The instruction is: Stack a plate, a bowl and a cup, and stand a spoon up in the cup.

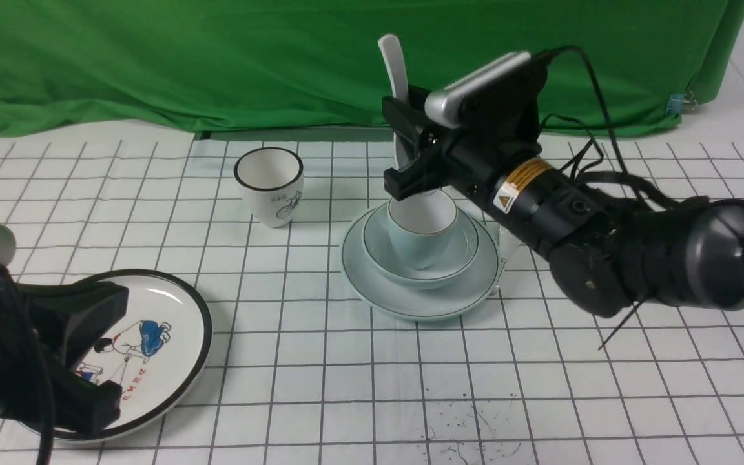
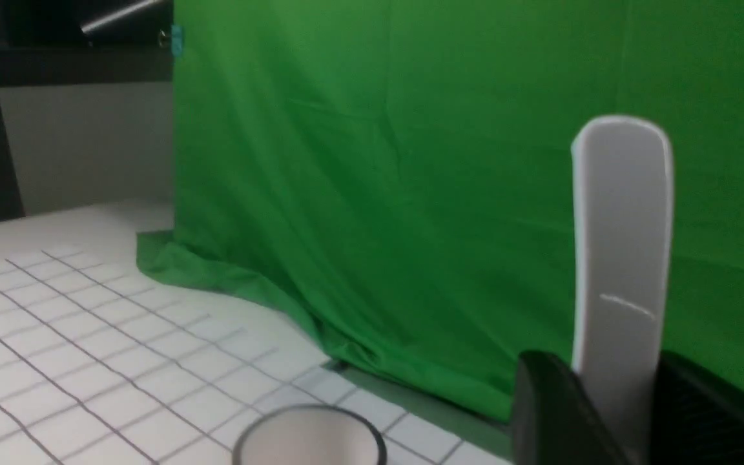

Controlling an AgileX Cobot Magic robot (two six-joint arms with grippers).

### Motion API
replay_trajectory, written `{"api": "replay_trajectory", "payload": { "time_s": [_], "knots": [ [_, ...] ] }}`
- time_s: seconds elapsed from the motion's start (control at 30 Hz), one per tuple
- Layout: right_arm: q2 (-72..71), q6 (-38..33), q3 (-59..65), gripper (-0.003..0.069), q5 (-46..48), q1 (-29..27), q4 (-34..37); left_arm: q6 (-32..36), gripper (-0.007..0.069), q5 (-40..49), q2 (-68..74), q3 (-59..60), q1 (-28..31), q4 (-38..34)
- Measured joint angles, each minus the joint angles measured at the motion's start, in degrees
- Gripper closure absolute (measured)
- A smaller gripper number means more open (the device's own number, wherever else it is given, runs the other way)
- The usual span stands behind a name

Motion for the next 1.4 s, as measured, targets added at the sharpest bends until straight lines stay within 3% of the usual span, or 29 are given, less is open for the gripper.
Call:
{"api": "replay_trajectory", "payload": {
  "time_s": [0.3,0.5,0.57,0.67,0.73,0.83,0.93,0.97,1.0,1.13,1.23,1.4],
  "knots": [
    [7.1,-4.2,-0.6,0.0466,-2.3,-0.6,4.7,0.2,0.0656,0.0,0.0,0.0,0.0,0.0],
    [7.7,-4.3,-0.6,0.0305,-1.6,-0.6,4.9,0.3,0.0656,0.0,0.0,0.0,0.0,0.0],
    [7.7,-4.3,-0.6,0.0298,-1.6,-0.6,4.9,0.3,0.0656,0.0,0.0,0.0,0.0,0.0],
    [6.9,-4.3,-0.4,0.0326,0.1,-0.6,4.9,0.3,0.0656,0.0,-0.1,0.0,0.0,0.0],
    [1.9,-5.0,0.8,0.041,5.6,-0.4,4.9,0.3,0.0656,0.0,-0.7,0.0,0.0,0.1],
    [-5.9,-6.8,1.4,0.0479,14.5,-0.1,4.9,0.7,0.0656,-0.1,-1.2,0.0,0.0,1.1],
    [-18.4,-9.8,1.4,0.0554,32.3,0.2,4.9,1.3,0.0656,-0.3,-1.3,0.0,0.0,2.0],
    [-20.1,-10.2,1.4,0.0564,33.5,0.2,4.9,1.3,0.0656,-0.3,-1.3,0.0,0.0,2.0],
    [-27.2,-11.9,1.4,0.0601,43.1,0.2,4.9,1.6,0.0656,-0.3,-1.3,0.0,0.0,2.2],
    [-42.9,-14.7,2.2,0.0649,61.3,0.2,4.9,1.7,0.0656,-0.3,-1.3,0.0,0.0,2.4],
    [-52.4,-15.4,6.0,0.0649,65.1,0.2,4.9,1.8,0.0656,-0.4,-1.3,0.0,0.0,2.4],
    [-66.8,-15.5,20.3,0.0649,63.7,0.2,4.9,1.8,0.0656,-0.5,-1.3,0.0,0.0,2.4]
  ]
}}
